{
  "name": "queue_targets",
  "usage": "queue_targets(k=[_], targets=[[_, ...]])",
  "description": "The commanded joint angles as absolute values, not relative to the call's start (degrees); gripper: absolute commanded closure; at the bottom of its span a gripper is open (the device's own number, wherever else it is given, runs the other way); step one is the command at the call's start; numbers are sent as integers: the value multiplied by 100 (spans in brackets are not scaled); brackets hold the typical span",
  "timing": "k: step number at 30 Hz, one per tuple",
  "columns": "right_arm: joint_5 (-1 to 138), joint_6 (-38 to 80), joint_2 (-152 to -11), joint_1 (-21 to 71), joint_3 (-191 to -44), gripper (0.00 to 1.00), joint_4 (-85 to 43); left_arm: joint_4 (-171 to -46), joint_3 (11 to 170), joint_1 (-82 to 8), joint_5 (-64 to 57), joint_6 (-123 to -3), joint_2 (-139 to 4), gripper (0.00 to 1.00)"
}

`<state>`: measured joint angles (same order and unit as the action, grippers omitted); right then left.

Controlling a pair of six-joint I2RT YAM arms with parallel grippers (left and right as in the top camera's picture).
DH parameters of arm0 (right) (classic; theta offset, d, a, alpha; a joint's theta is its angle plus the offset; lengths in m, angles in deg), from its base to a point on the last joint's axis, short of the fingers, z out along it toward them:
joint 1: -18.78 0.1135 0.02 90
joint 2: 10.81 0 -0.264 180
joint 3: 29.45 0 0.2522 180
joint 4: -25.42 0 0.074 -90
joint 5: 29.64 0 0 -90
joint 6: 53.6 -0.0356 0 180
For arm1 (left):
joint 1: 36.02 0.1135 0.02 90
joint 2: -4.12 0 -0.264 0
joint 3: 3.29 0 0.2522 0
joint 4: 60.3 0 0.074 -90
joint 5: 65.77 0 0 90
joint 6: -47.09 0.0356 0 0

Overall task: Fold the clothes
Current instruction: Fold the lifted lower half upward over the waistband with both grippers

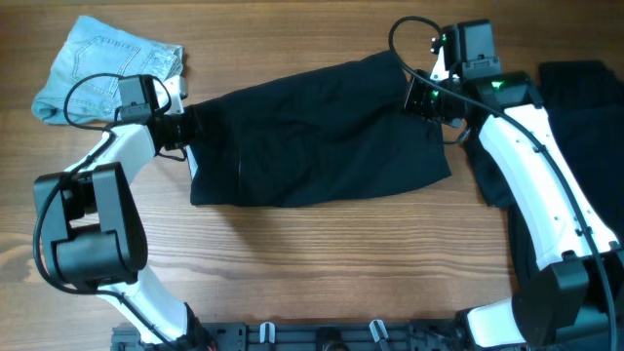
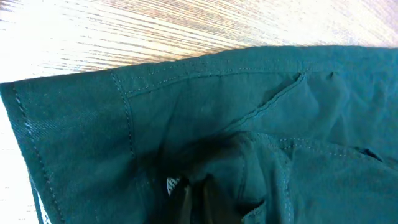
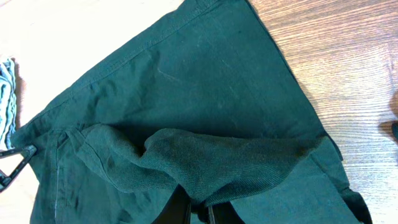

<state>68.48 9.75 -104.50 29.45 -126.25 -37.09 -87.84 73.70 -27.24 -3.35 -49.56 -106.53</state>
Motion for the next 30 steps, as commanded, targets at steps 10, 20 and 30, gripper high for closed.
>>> queue_targets(k=[10, 20, 30], targets=[[6877, 1095, -10456, 2919, -12763, 96, -3637, -9492, 7431, -2333, -315, -4928, -9263, 96], [6612, 1027, -10447, 2919, -12763, 96, -2818, -10017, 7429, -2230, 208, -4911, -8775, 96], [6641, 922, -10882, 2921, -12756, 96, -2645, -10108, 7429, -2228, 1051, -4913, -8891, 96]])
